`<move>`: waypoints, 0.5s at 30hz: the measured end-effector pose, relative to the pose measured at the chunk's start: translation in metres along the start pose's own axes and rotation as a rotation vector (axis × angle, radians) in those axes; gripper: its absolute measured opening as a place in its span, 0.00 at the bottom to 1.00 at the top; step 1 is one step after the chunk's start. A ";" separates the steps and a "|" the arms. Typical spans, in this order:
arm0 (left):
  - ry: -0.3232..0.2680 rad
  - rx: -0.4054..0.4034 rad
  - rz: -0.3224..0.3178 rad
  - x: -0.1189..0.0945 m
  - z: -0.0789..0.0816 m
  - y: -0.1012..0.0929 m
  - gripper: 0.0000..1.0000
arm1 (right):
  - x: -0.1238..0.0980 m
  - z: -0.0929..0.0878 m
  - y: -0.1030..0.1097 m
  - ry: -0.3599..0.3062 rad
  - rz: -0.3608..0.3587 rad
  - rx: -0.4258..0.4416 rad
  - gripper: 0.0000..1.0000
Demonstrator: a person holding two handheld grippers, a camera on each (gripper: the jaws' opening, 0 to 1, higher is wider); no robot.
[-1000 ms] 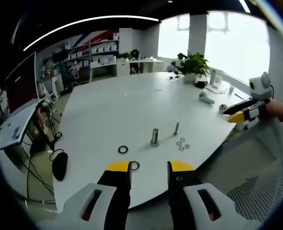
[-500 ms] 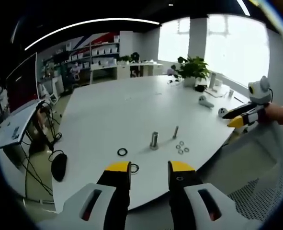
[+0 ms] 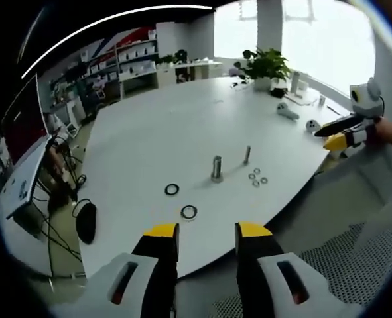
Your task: Place the washer onto the threaded stud by aligning its center hole with the stud, sliding it down to the base, and recovering from edge contact or off-axis alignment until the washer reaches the visible bottom stop.
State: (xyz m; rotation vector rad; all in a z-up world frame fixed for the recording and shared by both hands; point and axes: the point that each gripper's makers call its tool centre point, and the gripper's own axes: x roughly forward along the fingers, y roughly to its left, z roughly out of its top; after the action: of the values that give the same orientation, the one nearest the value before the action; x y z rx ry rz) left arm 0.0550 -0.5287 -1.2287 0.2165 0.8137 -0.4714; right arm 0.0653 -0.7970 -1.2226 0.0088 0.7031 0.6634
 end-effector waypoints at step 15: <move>0.173 0.041 0.000 0.068 0.012 0.025 0.34 | -0.001 0.002 -0.002 -0.015 -0.001 0.027 0.44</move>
State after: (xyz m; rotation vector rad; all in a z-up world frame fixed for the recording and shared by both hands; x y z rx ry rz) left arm 0.1151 -0.5335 -1.2705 0.2987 0.9735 -0.4741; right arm 0.0670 -0.7984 -1.2215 0.0386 0.6973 0.6521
